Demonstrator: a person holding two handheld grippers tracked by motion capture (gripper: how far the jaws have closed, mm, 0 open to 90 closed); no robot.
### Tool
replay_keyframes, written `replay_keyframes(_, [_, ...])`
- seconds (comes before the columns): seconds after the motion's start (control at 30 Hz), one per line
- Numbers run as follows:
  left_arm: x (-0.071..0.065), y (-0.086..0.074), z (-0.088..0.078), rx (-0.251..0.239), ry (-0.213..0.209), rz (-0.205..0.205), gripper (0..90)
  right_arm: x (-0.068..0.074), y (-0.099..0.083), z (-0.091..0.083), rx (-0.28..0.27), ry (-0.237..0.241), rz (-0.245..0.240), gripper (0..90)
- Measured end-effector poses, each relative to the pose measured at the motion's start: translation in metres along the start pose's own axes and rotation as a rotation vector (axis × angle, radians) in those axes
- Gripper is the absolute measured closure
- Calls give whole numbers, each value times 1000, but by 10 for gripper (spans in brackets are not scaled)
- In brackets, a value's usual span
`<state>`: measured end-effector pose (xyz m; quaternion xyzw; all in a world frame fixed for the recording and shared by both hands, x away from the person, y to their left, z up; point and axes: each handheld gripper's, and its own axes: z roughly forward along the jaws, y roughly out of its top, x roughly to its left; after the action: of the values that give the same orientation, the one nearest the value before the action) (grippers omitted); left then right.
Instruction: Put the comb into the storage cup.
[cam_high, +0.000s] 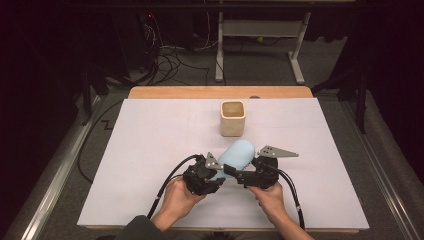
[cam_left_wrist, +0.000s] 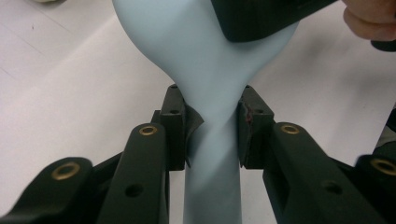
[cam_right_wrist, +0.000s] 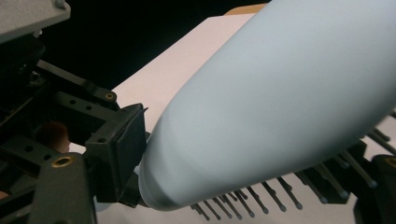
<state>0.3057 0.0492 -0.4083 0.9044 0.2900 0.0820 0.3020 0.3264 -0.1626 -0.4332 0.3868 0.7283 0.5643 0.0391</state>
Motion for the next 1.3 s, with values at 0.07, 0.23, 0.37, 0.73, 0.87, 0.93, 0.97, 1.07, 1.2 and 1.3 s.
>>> replay_keyframes(0.07, [0, 0, 0, 0, 0, -1, 694, 0, 1, -1, 2, 5, -2, 265])
replay_keyframes(0.23, [-1, 2, 0, 1, 1, 6, 694, 1, 6, -3, 0, 29, 0, 321])
replay_keyframes(0.37, [0, 2, 0, -4, 3, 5, 695, 2, 11, -6, -7, 54, 2, 377])
replay_keyframes(0.73, [2, 2, -7, -18, 8, 12, 695, 9, 28, -8, 5, 122, 4, 481])
replay_keyframes(0.87, [2, 2, -8, -27, 3, 8, 694, 9, 31, -8, 17, 143, 24, 508])
replay_keyframes(0.93, [3, 2, -8, -31, -7, 5, 693, 10, 32, -9, 18, 147, 19, 520])
replay_keyframes(0.97, [3, 1, -8, -35, -12, 4, 692, 11, 32, -9, 19, 149, 16, 525])
replay_keyframes(1.07, [4, 1, -9, -48, -23, 0, 686, 11, 34, -10, 21, 159, 18, 536])
replay_keyframes(1.2, [6, 1, -12, -59, -19, -2, 619, 11, 37, -13, 22, 155, 8, 545])
replay_keyframes(1.3, [7, -1, -13, -70, -20, -7, 562, 10, 39, -16, 25, 145, -1, 547])
